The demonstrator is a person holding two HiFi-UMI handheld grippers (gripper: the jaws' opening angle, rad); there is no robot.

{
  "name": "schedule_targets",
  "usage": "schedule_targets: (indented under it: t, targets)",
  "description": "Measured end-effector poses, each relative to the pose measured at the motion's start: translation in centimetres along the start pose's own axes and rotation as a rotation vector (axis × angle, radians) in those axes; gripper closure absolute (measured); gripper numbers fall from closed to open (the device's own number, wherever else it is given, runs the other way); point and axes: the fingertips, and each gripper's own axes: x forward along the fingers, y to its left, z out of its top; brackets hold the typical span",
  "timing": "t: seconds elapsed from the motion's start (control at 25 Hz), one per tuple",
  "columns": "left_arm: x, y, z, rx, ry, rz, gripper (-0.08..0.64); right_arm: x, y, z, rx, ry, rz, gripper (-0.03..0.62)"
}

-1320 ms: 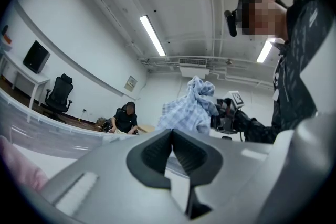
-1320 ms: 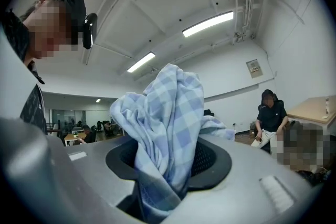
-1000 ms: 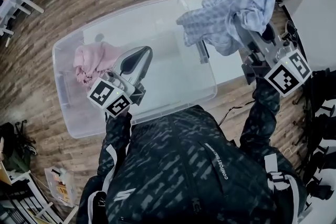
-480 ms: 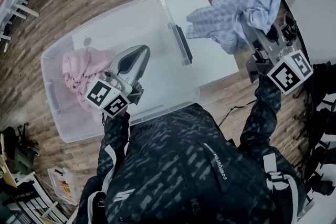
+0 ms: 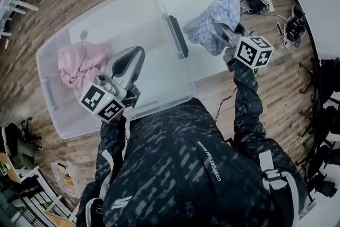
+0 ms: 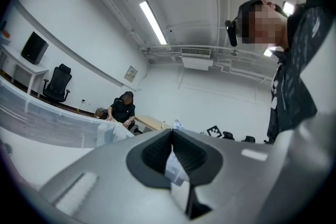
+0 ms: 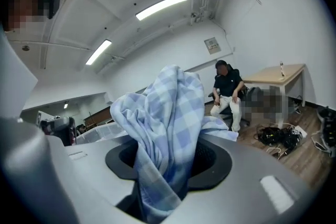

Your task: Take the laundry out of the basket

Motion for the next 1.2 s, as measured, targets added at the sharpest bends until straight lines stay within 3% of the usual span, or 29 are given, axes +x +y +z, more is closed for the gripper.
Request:
schedule_targets:
  t: [0.44,0.68,0.84,1.0,1.2]
  targets:
    - [-0.9,0.4,-1.7,-0.031,0.045,0.032,0.551,4.7,-6.0,-13.5,0.145,0.179,-0.119,0.394]
    - [-0.9,-0.2,-1.7,-0.031,0.049,0.040,0.551,5.5,-7.8,-19.2,0.145,0.280,-0.167,0.385]
    - [-0.9,-0.4,-1.8,-0.029,0.053,0.047,0.551,6.1,-8.1,-21.6,0.157,0.318,-0.170,0.382]
    - [-1.5,-0.6,-1.9,-0.023,0.049,0.061,0.551,7.1,-8.0,-23.5,0.103,0.356,-0.172,0.374]
    - [-2.0,-0.7,-1.4,-0.026,0.031,0.070,0.551,7.3,-7.6,-23.5,0.071,0.387,-0.179,0.345]
